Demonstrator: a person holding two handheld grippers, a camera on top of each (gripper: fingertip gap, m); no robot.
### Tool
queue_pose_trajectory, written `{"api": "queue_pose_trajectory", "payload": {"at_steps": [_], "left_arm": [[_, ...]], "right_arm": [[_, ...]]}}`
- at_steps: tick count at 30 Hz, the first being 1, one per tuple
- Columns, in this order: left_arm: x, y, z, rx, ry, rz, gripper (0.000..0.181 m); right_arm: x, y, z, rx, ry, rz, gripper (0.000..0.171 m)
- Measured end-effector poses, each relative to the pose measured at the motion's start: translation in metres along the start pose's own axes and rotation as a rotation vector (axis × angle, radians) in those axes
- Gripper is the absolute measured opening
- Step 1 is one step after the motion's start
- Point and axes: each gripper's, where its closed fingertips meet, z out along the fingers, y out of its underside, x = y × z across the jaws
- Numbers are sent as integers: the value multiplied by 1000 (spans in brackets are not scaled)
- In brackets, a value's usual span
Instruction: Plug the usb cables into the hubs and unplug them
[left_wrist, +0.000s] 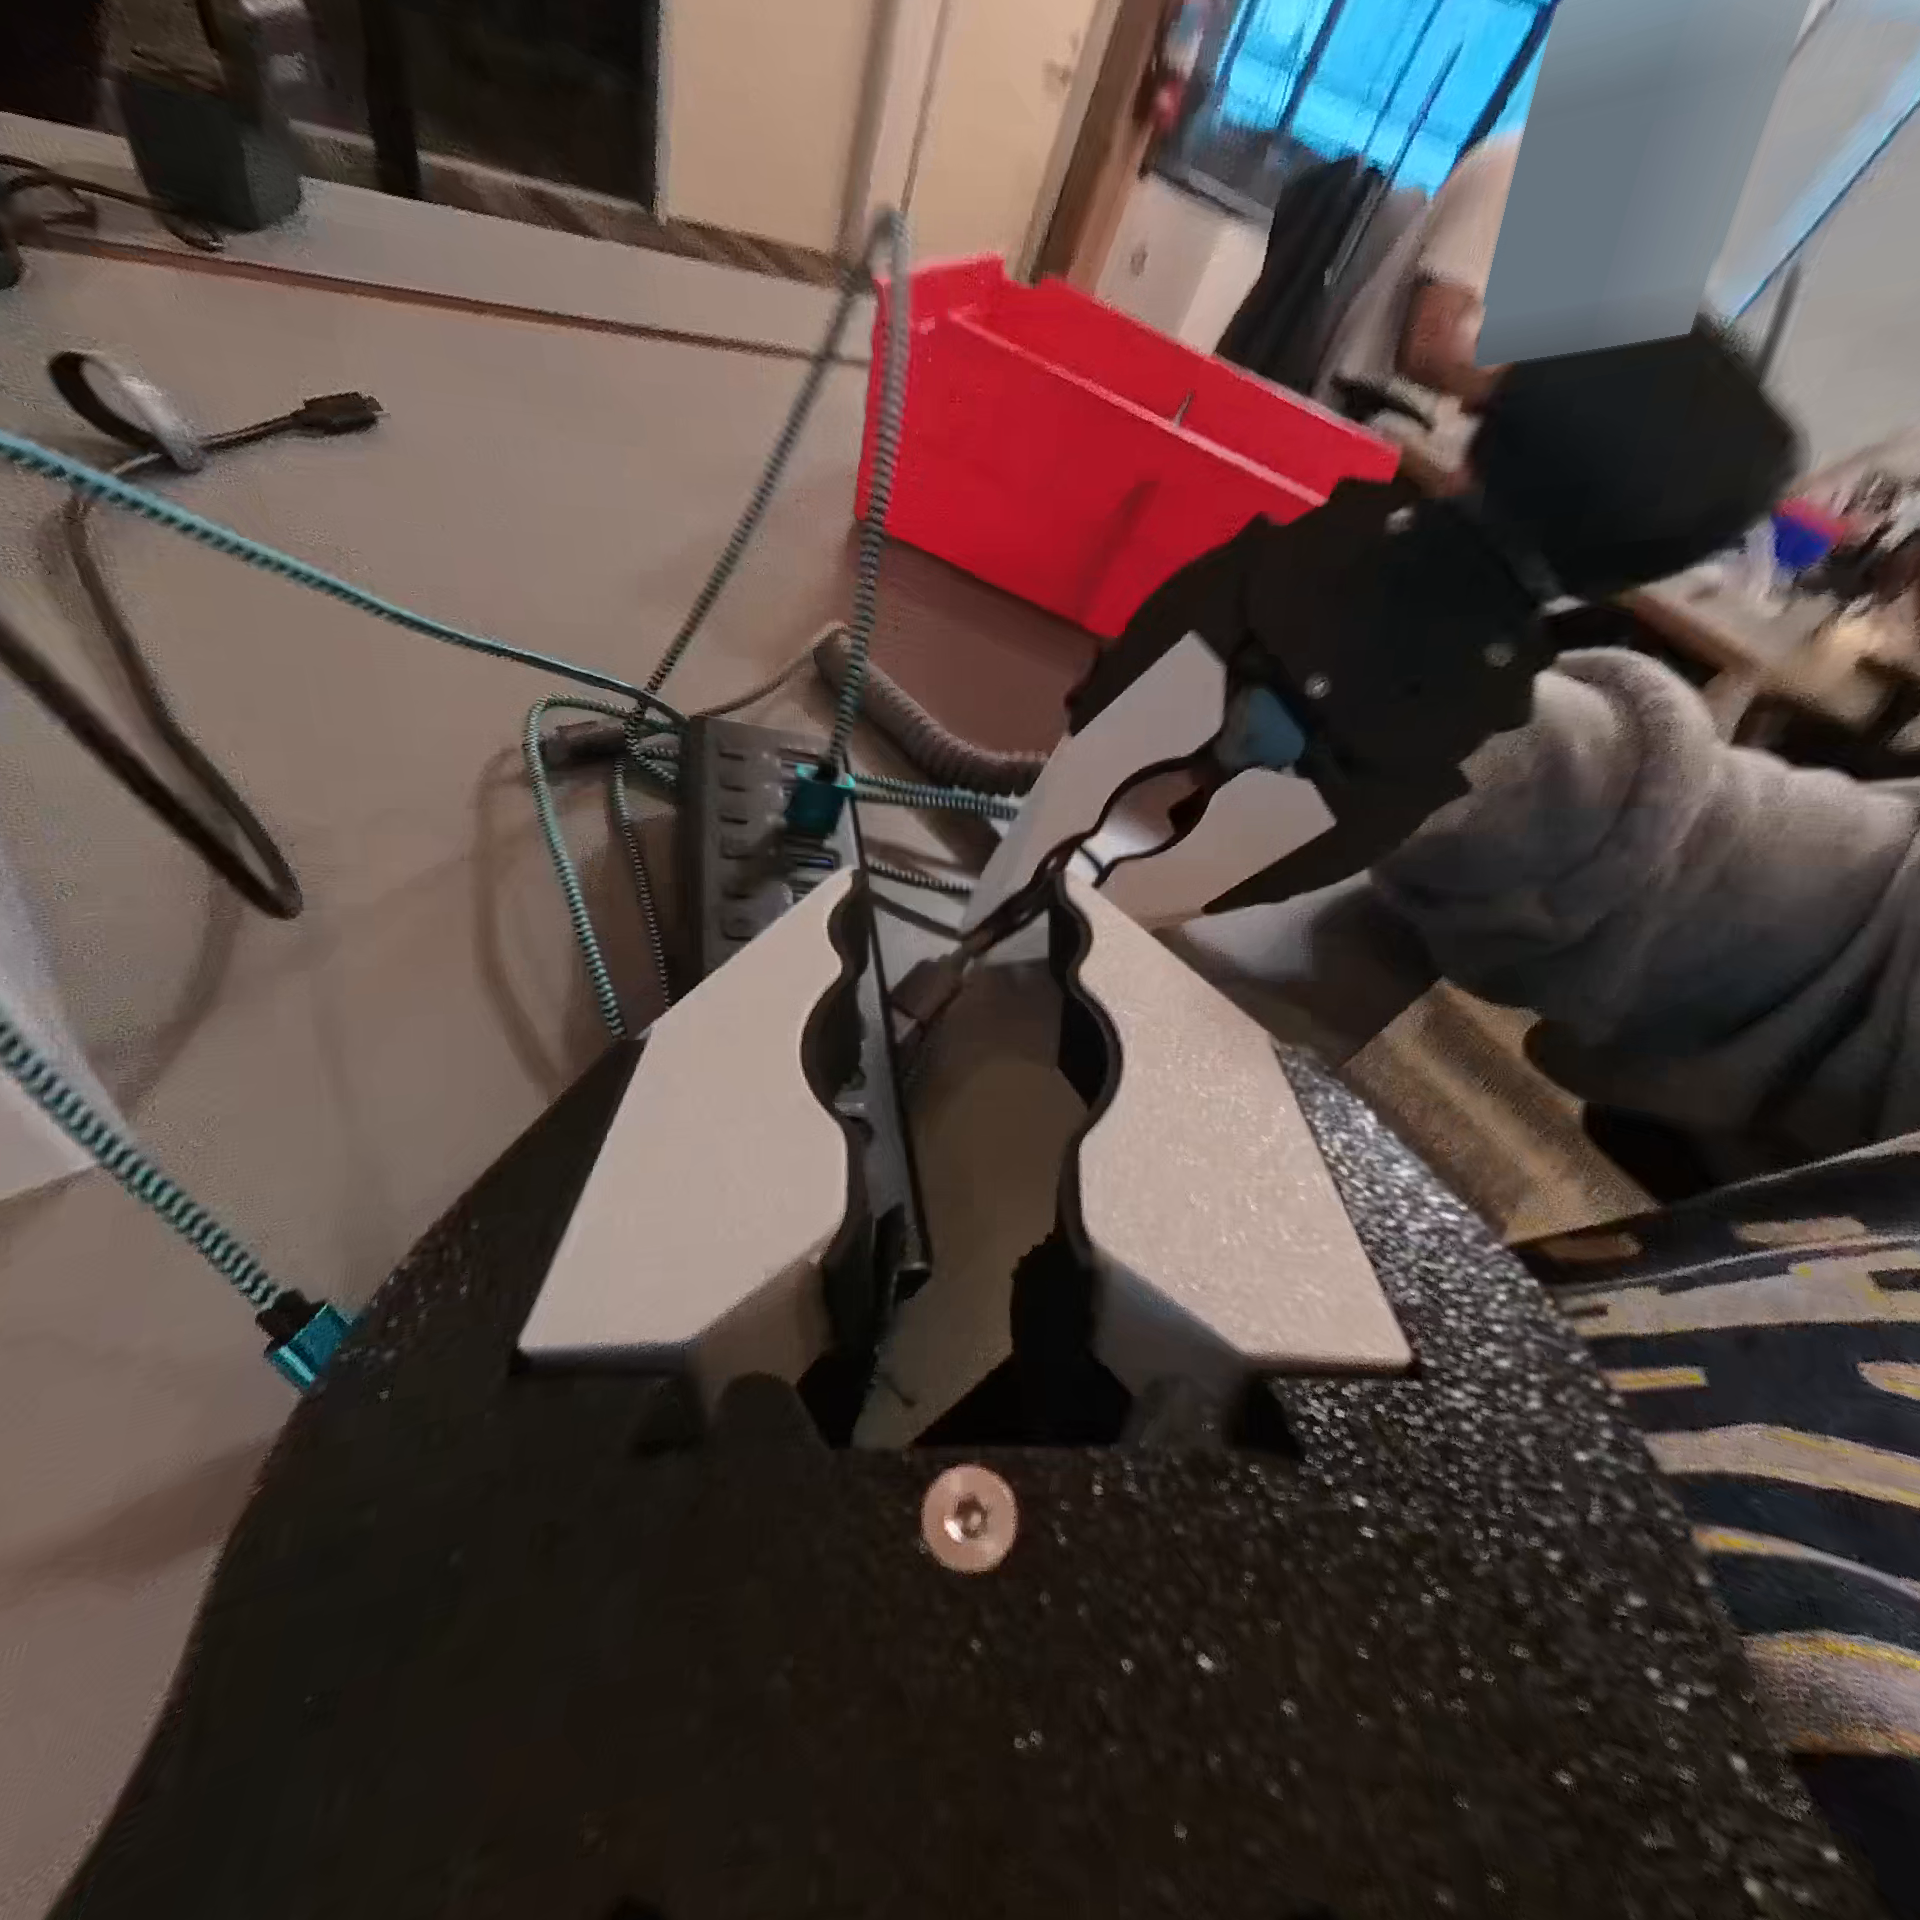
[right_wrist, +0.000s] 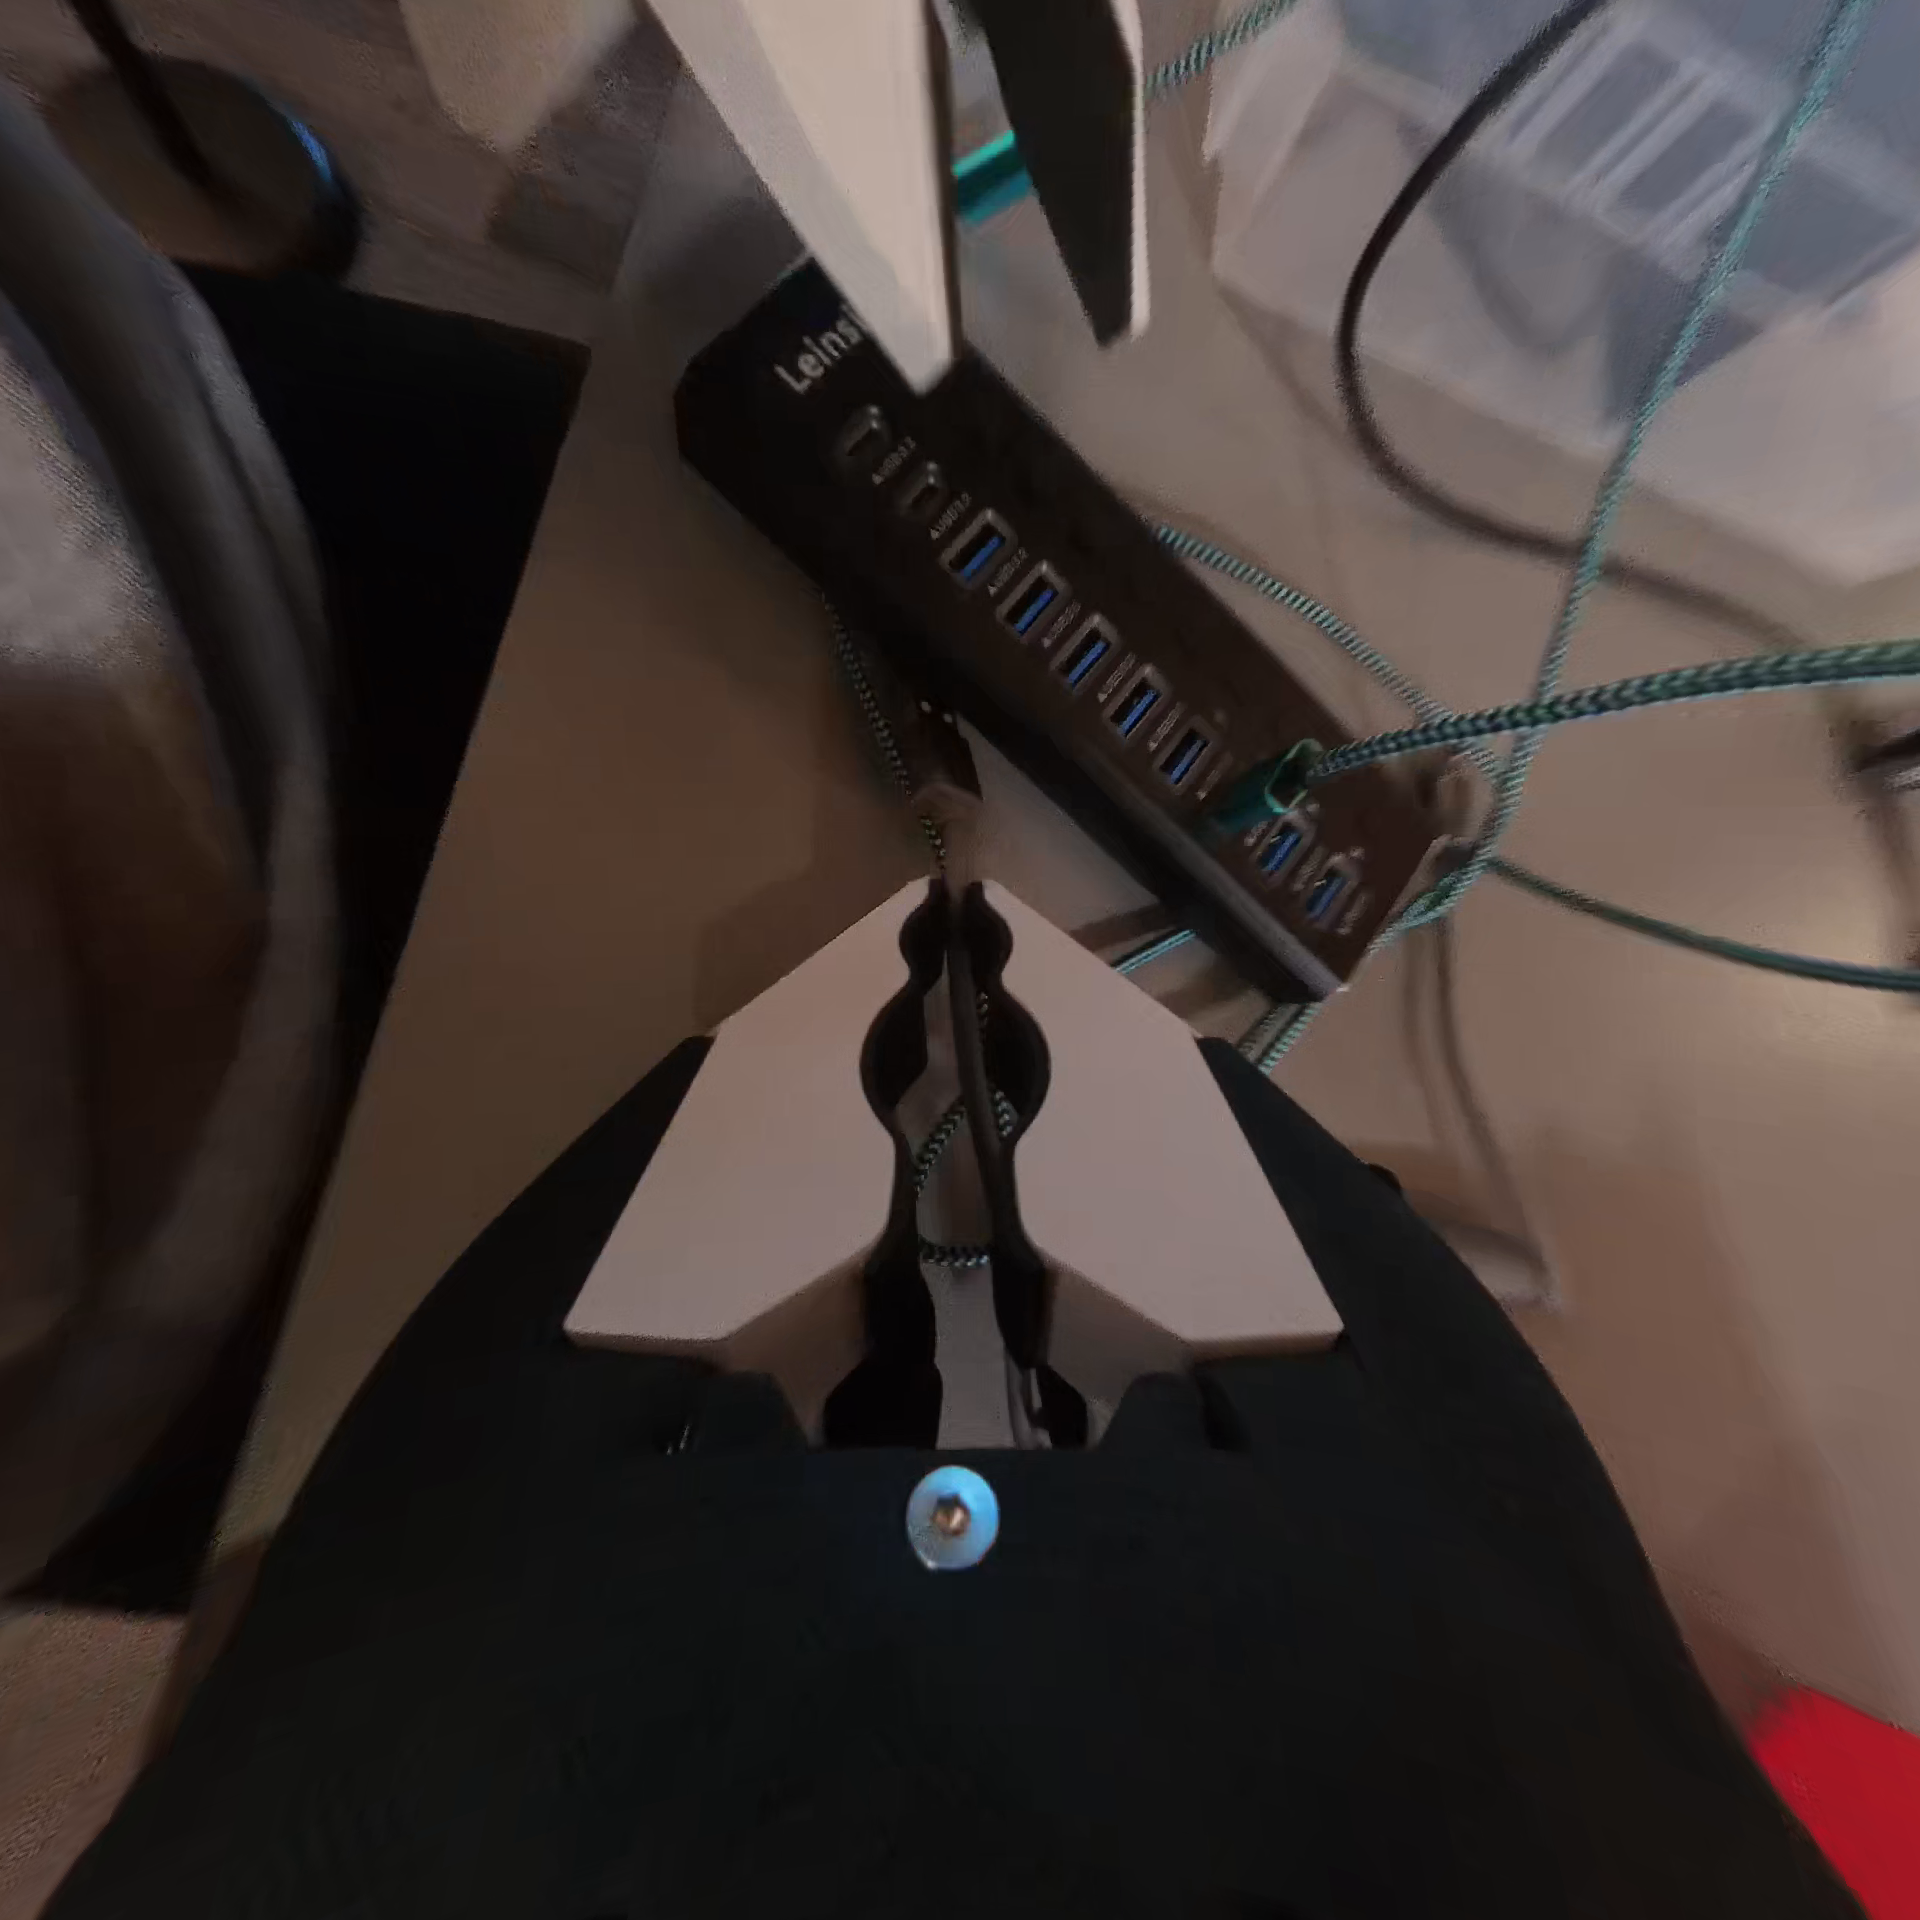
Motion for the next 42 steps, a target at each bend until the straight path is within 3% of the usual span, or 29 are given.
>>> {"api": "queue_pose_trajectory", "payload": {"at_steps": [1, 4, 13, 16, 18, 22, 24, 27, 29, 31, 35, 42], "left_arm": [[3, 1, 3, -25, 1, 10, 35], [11, 2, 12, -65, 52, -85, 36], [18, 15, 31, -167, 114, -317, 40], [39, -2, 34, -86, 286, -462, 42], [39, -9, 36, -49, 319, -524, 42], [41, -4, 40, -63, 299, -468, 8], [41, -6, 40, -38, 286, -408, 6], [46, -11, 36, 11, 315, -279, 7], [49, -14, 33, 47, 326, -147, 7], [58, -17, 27, 92, 357, 19, 7], [71, -19, 19, 146, 393, 230, 7], [74, -24, 14, 200, 465, 174, 6]], "right_arm": [[3, -3, -4, 26, 59, -66, 2], [8, -9, -15, 100, 210, -246, 2], [22, -19, -54, 295, 507, -418, 1], [23, -22, -62, 299, 565, -482, 1], [22, -24, -64, 292, 611, -535, 1], [17, -27, -64, 262, 666, -638, 1], [17, -28, -63, 259, 672, -643, 2], [14, -30, -65, 372, 557, -454, 11], [9, -35, -71, 518, 347, -184, 33], [6, -43, -80, 640, 118, 88, 40], [-12, -53, -83, 705, -210, 295, 20], [-16, -66, -86, 794, -283, 339, 3]]}}
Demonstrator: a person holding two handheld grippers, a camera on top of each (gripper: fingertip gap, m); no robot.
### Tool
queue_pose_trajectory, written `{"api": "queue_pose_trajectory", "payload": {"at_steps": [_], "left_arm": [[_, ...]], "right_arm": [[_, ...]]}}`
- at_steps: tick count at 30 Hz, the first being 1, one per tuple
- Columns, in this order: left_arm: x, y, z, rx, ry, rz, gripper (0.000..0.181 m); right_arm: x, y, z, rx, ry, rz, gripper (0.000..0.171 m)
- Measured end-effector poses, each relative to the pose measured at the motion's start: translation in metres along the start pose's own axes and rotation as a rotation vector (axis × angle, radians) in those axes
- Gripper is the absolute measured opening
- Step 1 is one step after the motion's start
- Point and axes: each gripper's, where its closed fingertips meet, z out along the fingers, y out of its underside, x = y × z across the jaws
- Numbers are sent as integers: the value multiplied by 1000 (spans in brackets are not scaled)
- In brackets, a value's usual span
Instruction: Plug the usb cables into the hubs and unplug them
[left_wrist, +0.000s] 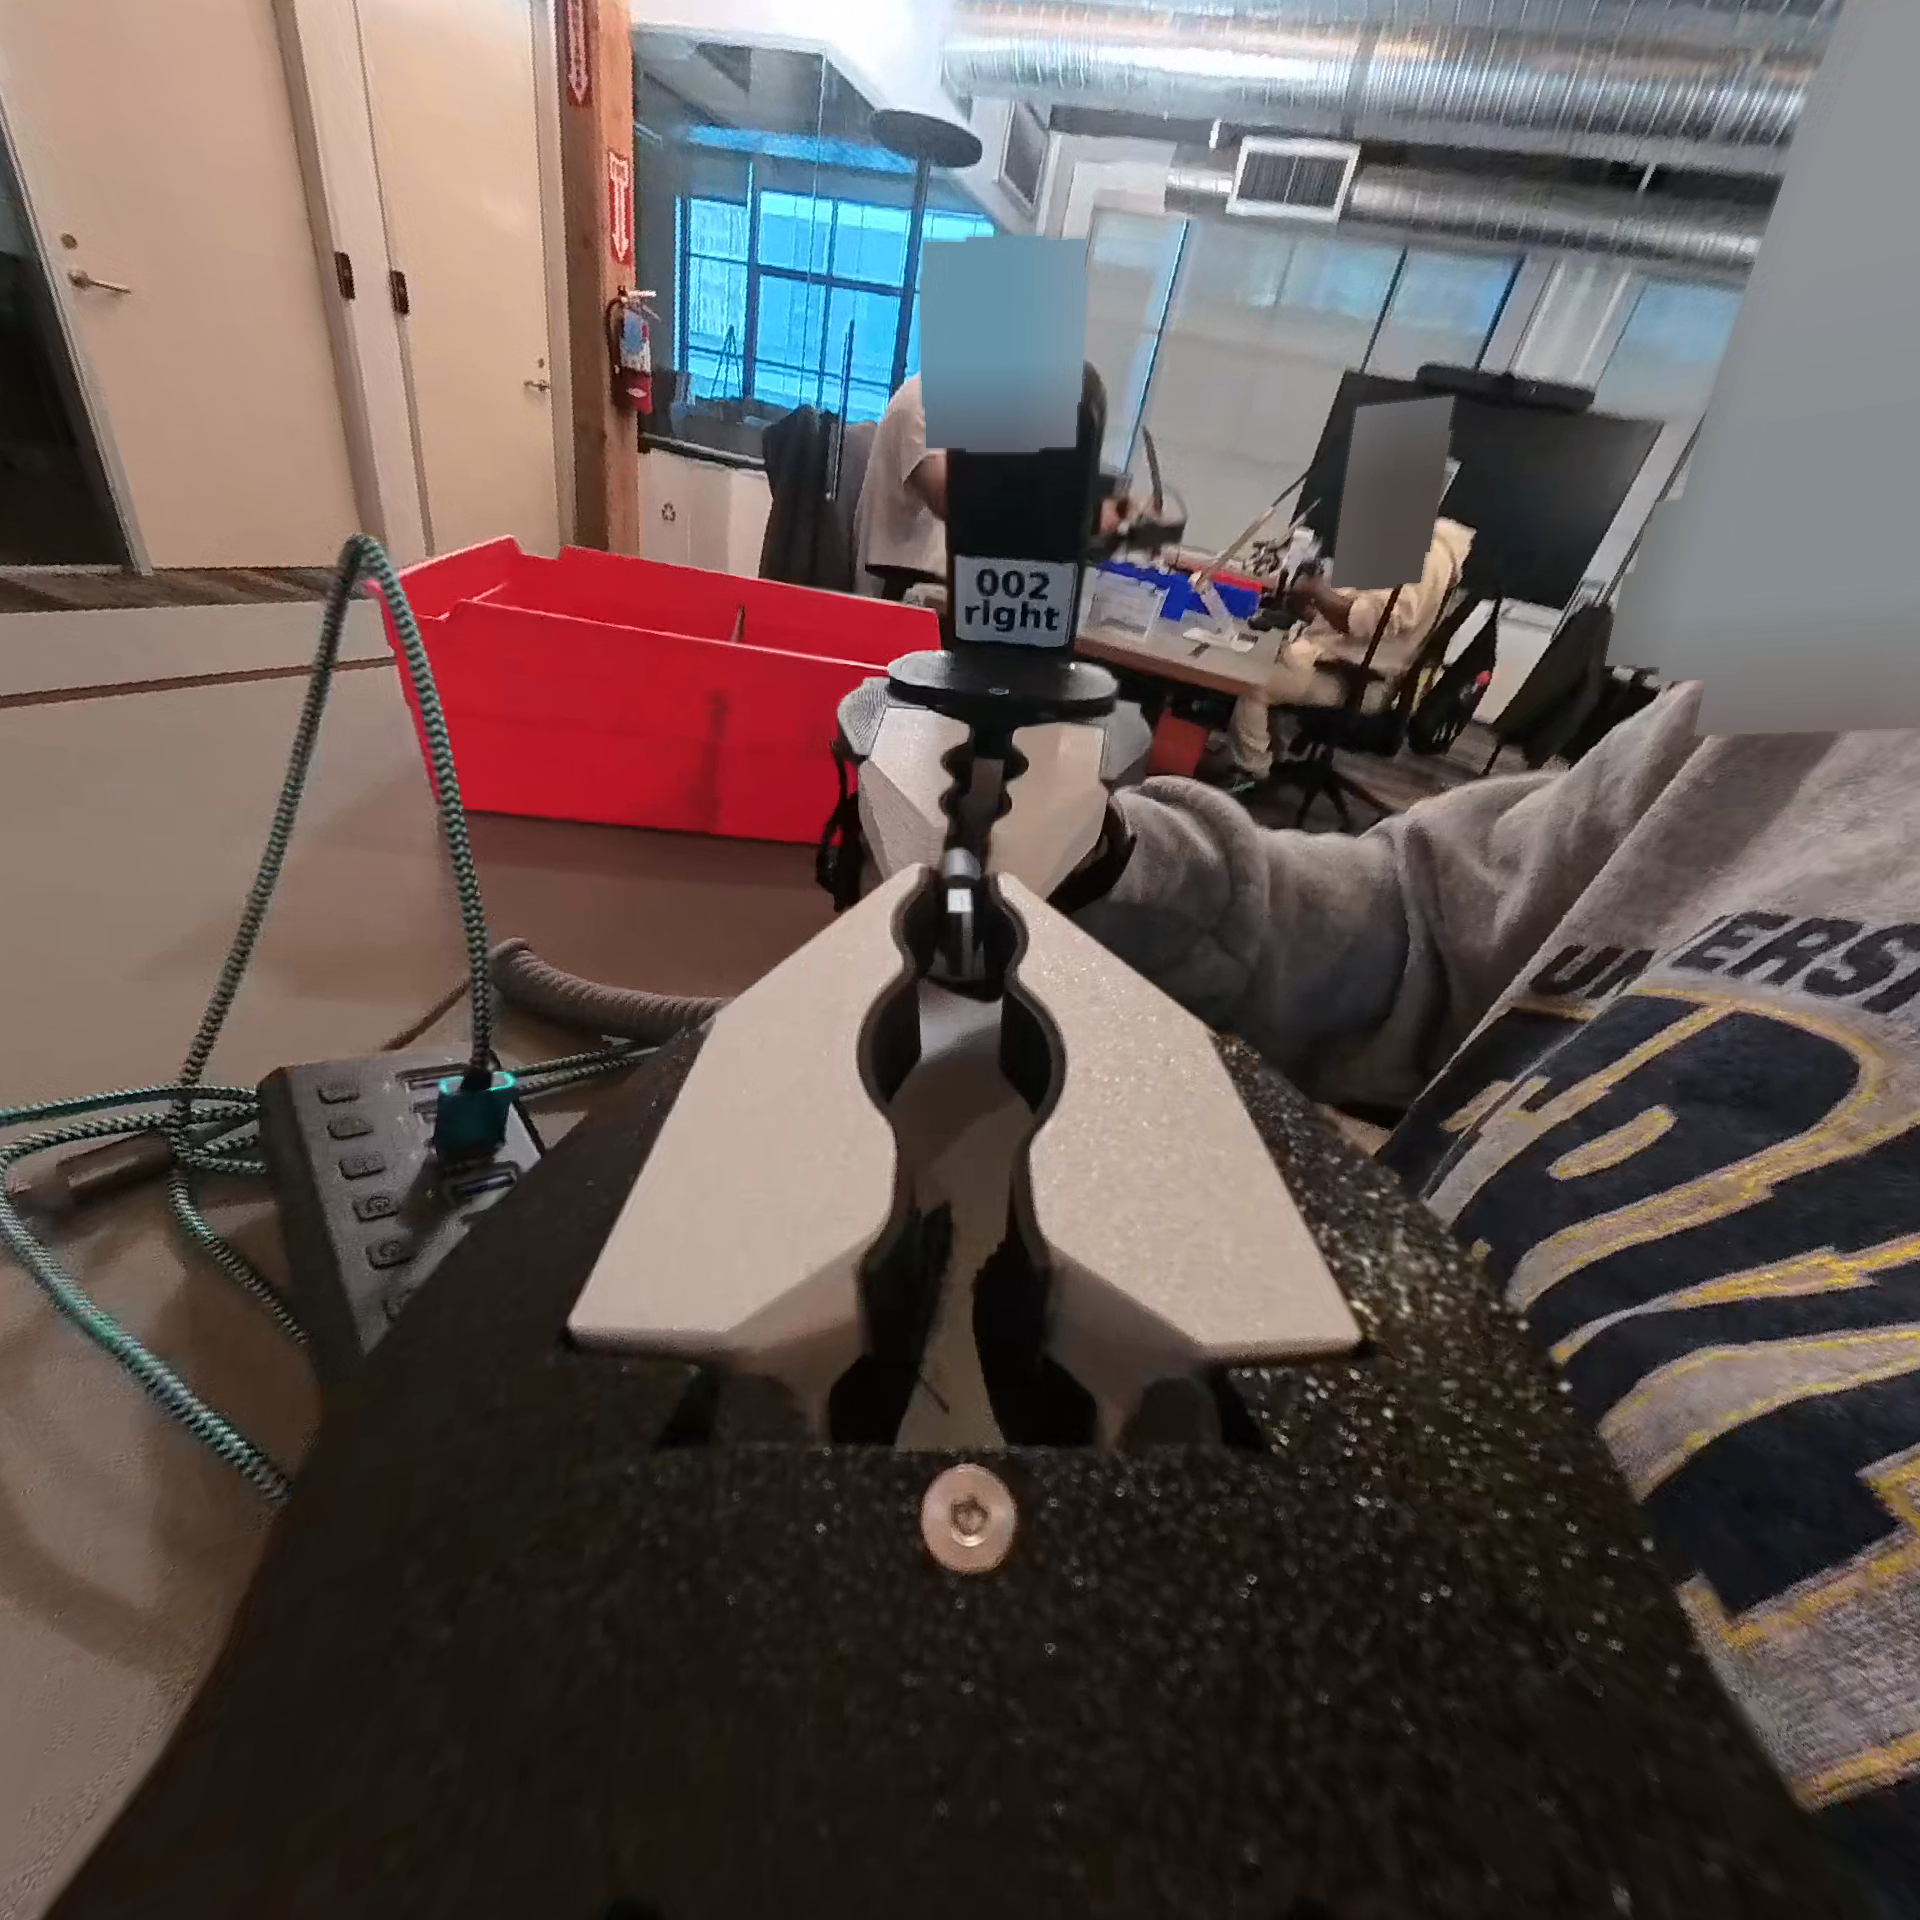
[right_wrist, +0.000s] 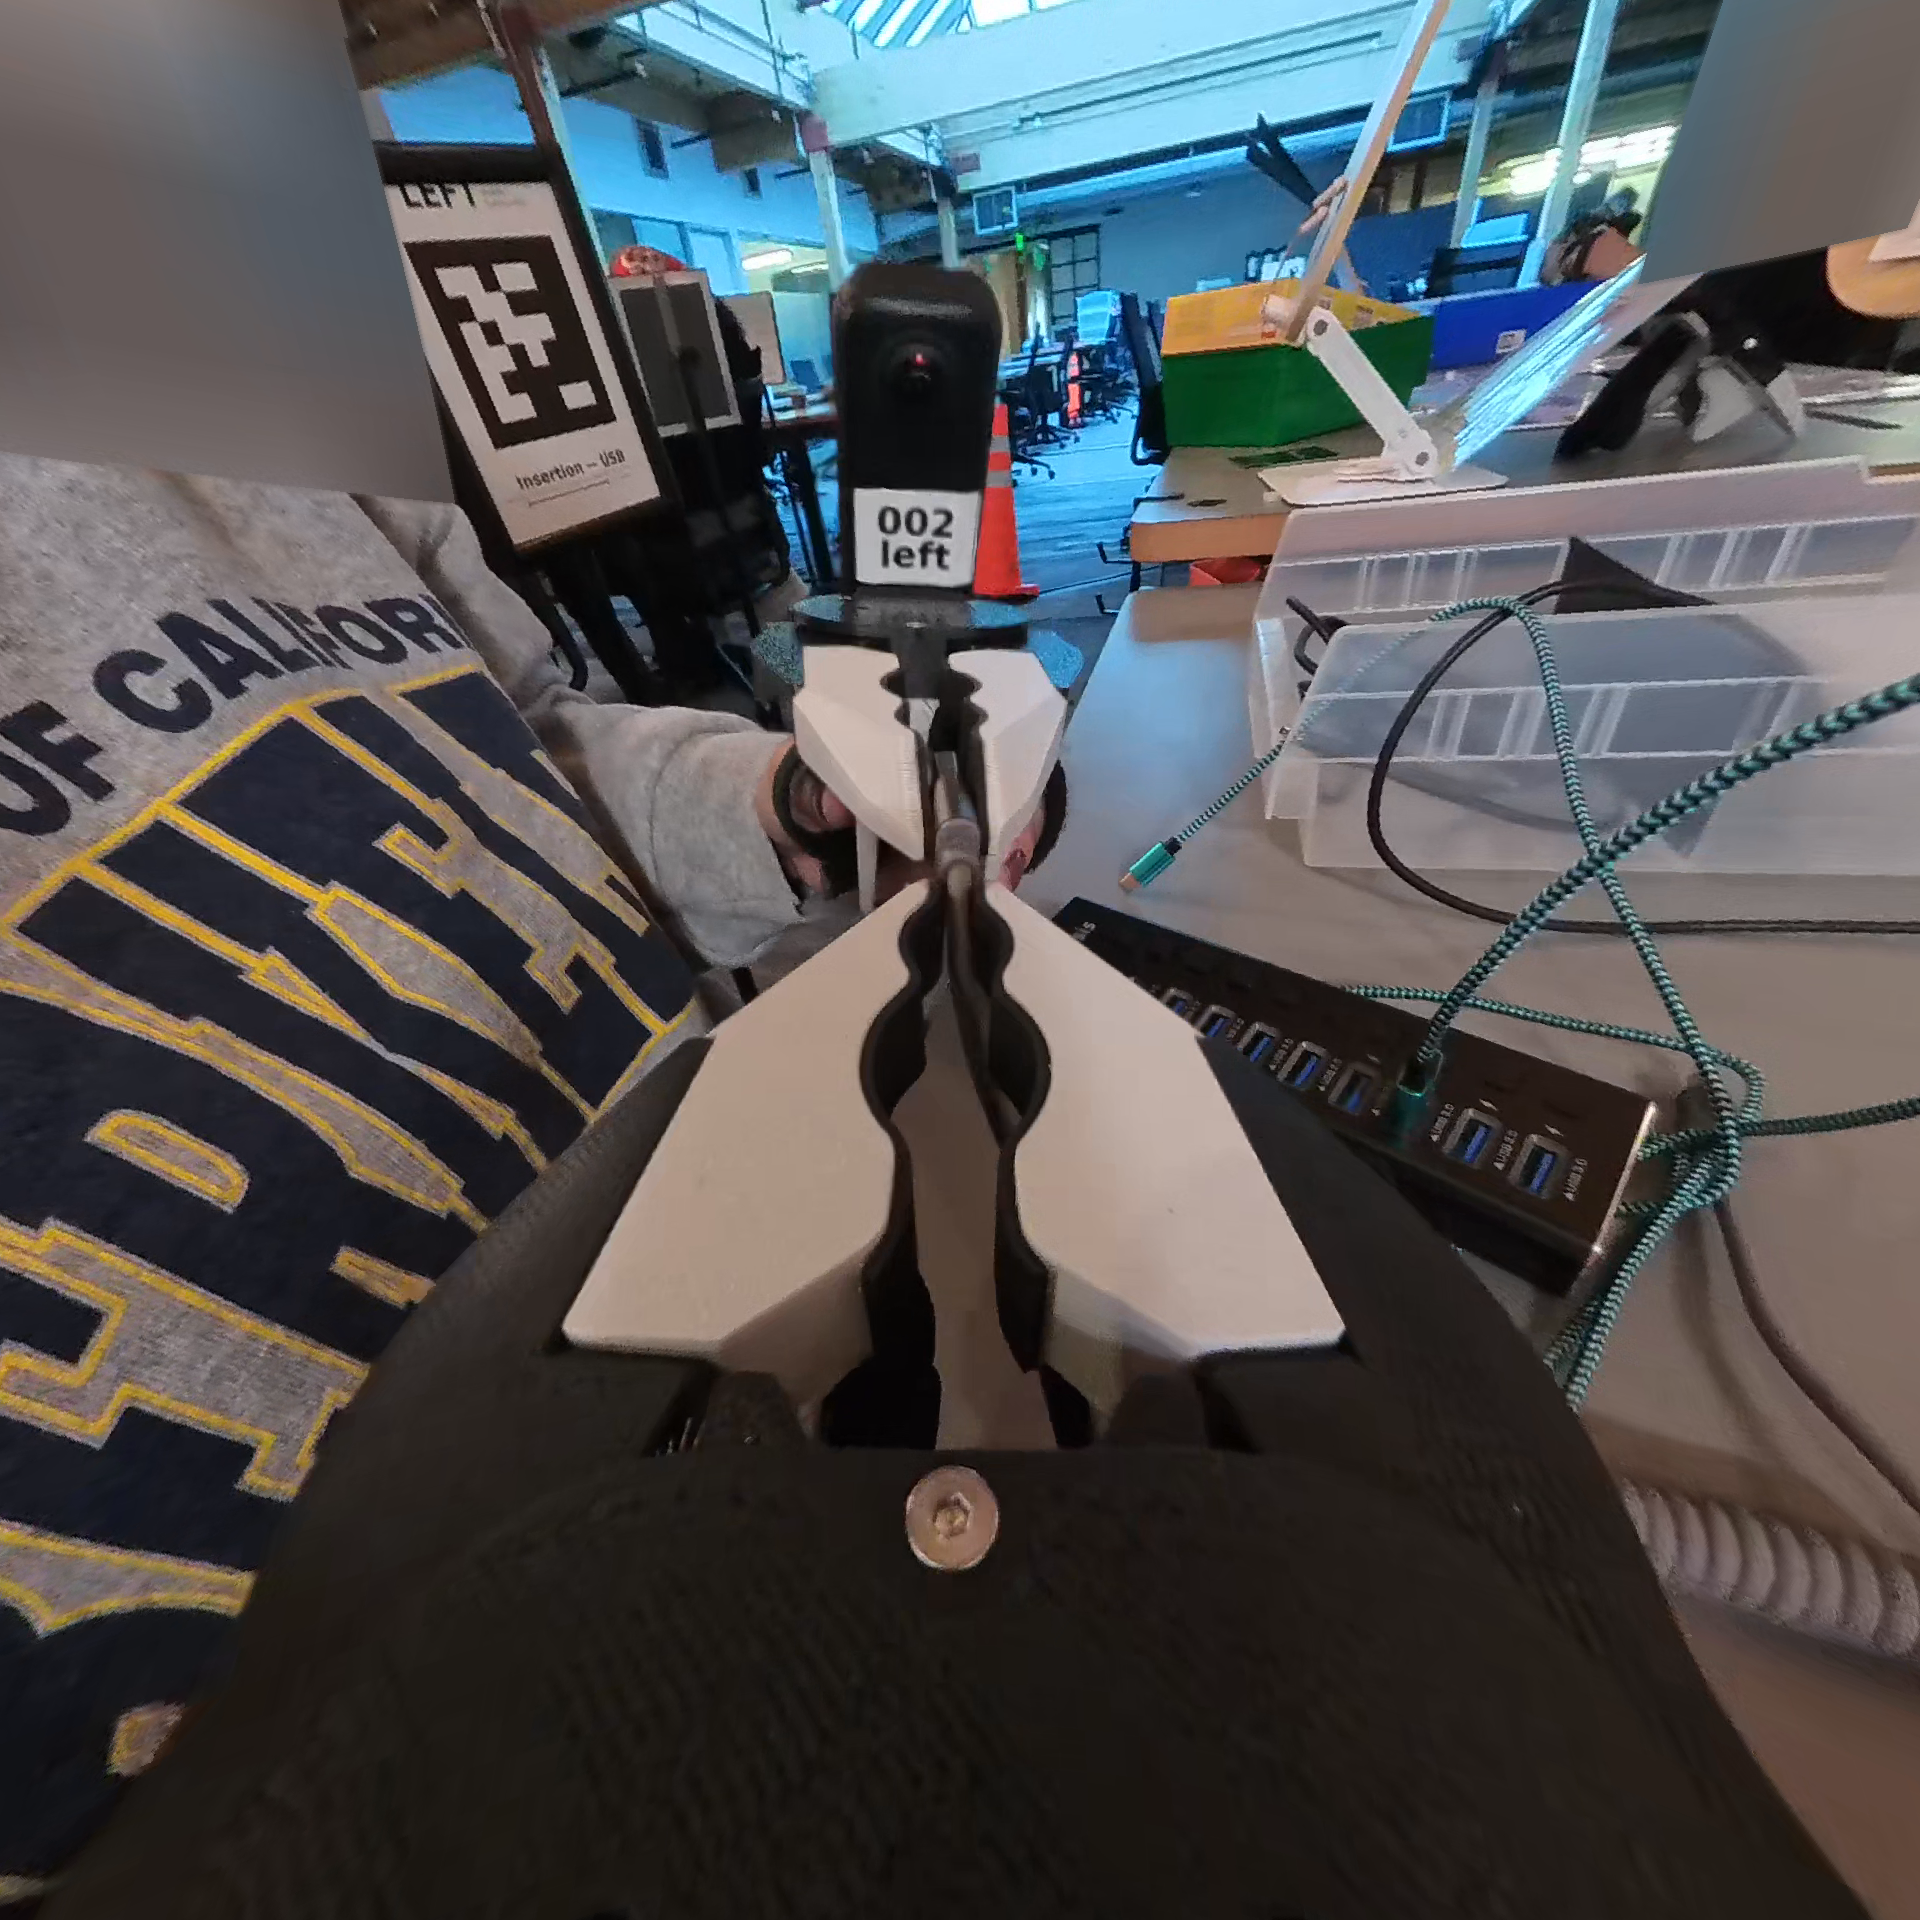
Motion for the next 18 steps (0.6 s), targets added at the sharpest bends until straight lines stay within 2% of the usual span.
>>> {"api": "queue_pose_trajectory", "payload": {"at_steps": [3, 5, 6, 10, 14, 18], "left_arm": [[-7, -1, -2, 22, -44, -84, 8], [-21, 3, -13, -11, -163, -100, 64], [-26, 7, -22, -48, -225, -74, 79], [-57, 36, -68, -288, -584, 89, 101], [-66, 77, -86, -509, -703, 83, 100], [-67, 94, -83, -556, -709, 65, 89]], "right_arm": [[7, 3, 0, -18, 49, -16, 2], [19, 9, -3, -62, 125, 7, 2], [24, 12, -6, -86, 161, 15, 1], [39, 18, -13, -180, 275, 24, 1], [50, 31, -10, -312, 354, 44, 1], [50, 48, -1, -432, 352, 121, 1]]}}
